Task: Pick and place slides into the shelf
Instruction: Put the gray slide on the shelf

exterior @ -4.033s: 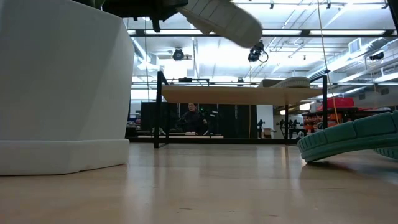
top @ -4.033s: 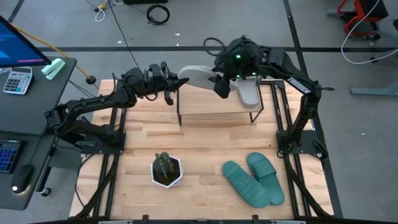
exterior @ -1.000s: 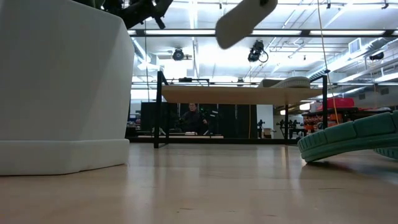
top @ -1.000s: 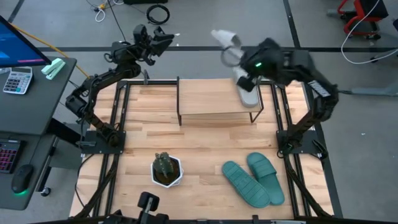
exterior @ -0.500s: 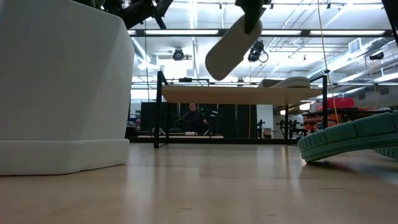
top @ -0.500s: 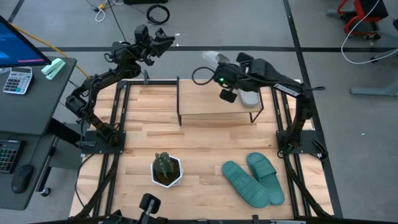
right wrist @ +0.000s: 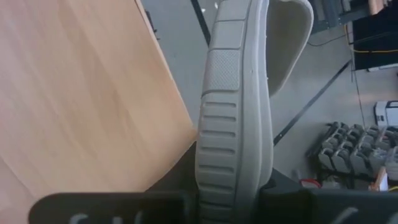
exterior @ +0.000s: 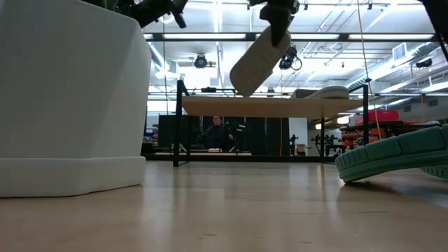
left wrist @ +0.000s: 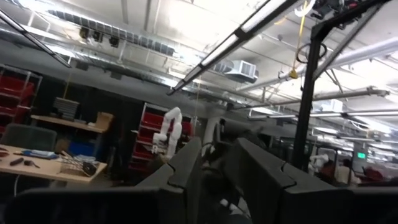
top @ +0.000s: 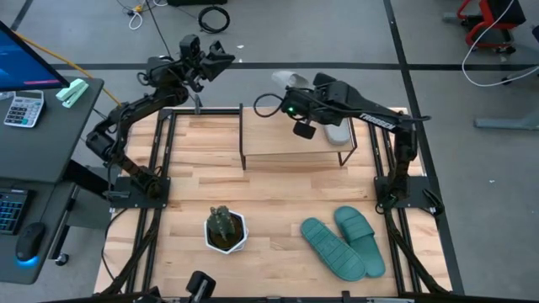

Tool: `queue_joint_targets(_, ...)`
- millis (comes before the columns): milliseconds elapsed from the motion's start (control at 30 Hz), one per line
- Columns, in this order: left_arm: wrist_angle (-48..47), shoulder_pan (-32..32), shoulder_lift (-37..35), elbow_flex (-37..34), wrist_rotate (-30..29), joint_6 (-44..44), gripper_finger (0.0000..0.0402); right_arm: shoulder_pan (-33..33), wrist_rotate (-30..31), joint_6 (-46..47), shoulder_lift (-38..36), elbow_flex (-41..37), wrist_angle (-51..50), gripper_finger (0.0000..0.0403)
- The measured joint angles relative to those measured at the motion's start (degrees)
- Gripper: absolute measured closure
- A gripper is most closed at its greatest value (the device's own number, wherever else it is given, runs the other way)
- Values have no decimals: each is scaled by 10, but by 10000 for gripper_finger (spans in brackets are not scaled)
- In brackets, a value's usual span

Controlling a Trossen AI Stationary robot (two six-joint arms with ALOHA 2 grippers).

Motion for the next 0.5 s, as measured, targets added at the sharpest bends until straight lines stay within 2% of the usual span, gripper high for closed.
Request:
queue_joint_targets(167, 0, 1, -7, 0, 9, -11, 297, -10, 3, -1, -28, -37, 1, 347)
queue_joint_targets(500, -2, 1, -7, 0, 14, -11, 308, -14, 1, 36, -100, -214, 1, 348)
